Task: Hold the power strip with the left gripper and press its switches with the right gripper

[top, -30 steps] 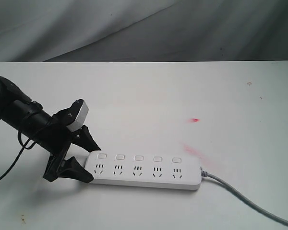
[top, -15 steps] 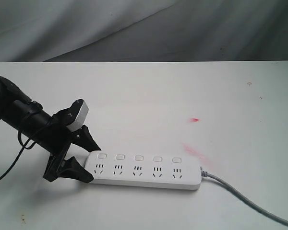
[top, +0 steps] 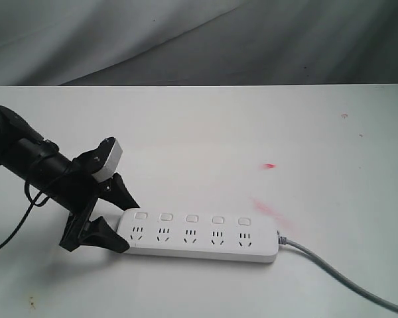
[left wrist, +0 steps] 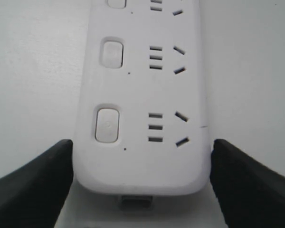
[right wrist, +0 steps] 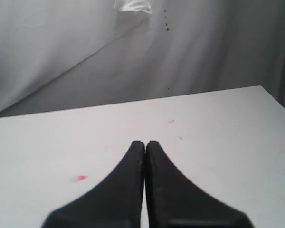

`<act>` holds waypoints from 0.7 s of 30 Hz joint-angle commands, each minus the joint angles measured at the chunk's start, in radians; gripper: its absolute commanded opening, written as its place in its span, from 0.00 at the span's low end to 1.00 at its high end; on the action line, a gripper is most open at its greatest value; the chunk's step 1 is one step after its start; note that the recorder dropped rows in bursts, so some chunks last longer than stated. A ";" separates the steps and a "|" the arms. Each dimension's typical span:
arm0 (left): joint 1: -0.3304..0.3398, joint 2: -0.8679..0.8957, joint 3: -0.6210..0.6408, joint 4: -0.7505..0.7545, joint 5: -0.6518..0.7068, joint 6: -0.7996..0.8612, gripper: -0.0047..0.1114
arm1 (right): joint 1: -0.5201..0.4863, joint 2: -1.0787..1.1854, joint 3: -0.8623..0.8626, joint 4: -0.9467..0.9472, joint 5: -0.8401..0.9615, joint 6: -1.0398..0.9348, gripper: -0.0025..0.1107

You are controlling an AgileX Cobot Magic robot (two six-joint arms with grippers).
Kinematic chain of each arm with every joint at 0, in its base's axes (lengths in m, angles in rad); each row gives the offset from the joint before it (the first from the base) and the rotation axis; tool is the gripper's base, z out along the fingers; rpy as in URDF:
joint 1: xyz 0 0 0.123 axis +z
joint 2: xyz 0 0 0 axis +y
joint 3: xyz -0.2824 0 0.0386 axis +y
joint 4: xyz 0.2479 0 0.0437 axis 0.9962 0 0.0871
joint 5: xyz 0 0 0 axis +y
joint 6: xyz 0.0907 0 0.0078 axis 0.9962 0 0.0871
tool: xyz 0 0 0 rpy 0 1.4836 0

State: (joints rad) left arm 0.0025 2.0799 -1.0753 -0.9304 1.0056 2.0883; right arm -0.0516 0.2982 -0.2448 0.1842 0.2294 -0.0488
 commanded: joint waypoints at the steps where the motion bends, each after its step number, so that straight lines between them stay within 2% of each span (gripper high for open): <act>1: -0.003 0.004 -0.001 -0.002 -0.005 0.005 0.45 | -0.008 -0.071 0.099 -0.044 -0.023 0.005 0.02; 8: -0.003 0.004 -0.001 -0.002 -0.005 0.005 0.45 | -0.008 -0.221 0.211 -0.046 -0.028 0.030 0.02; 17: -0.003 0.004 -0.001 -0.002 -0.005 0.005 0.45 | -0.089 -0.265 0.226 -0.118 -0.008 0.030 0.02; 21: -0.003 0.004 -0.001 -0.002 -0.005 0.005 0.45 | -0.087 -0.298 0.245 -0.110 0.042 0.066 0.02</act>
State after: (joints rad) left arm 0.0025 2.0799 -1.0753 -0.9304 1.0056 2.0883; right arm -0.1313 0.0088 -0.0087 0.0772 0.2279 -0.0109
